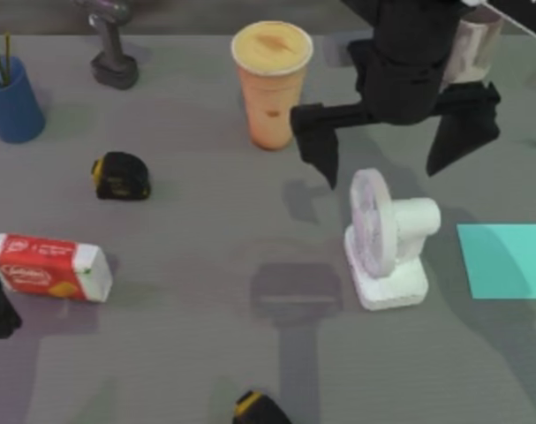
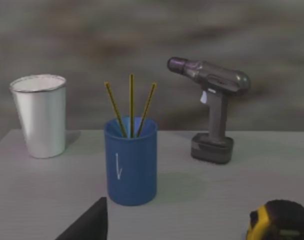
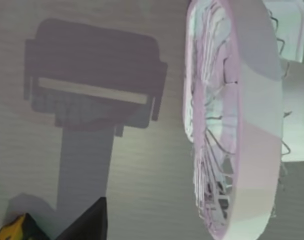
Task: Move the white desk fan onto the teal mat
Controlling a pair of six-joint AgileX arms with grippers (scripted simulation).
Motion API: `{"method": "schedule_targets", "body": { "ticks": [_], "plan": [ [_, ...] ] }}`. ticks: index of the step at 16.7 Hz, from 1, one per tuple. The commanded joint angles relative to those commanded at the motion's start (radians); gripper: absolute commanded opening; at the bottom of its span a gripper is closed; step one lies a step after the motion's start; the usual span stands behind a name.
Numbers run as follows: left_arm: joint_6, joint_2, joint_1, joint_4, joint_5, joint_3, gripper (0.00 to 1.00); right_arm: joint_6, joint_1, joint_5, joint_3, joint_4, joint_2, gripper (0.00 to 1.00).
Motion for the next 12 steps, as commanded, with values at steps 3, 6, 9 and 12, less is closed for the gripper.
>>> {"method": "schedule_targets", "body": {
  "ticks": [3,6,9,12],
  "plan": [
    [0.0,0.0,0.0,0.0,0.0,0.0,1.0,-0.001,0.003,0.0,-0.07,0.061,-0.008,1.0],
    [0.0,0.0,0.0,0.0,0.0,0.0,1.0,0.001,0.005,0.0,-0.178,0.155,-0.018,1.0],
    [0.0,0.0,0.0,0.0,0.0,0.0,1.0,0.003,0.007,0.0,-0.231,0.207,-0.022,1.0],
    [0.0,0.0,0.0,0.0,0.0,0.0,1.0,0.003,0.007,0.0,-0.231,0.207,-0.022,1.0]
  ]
}}
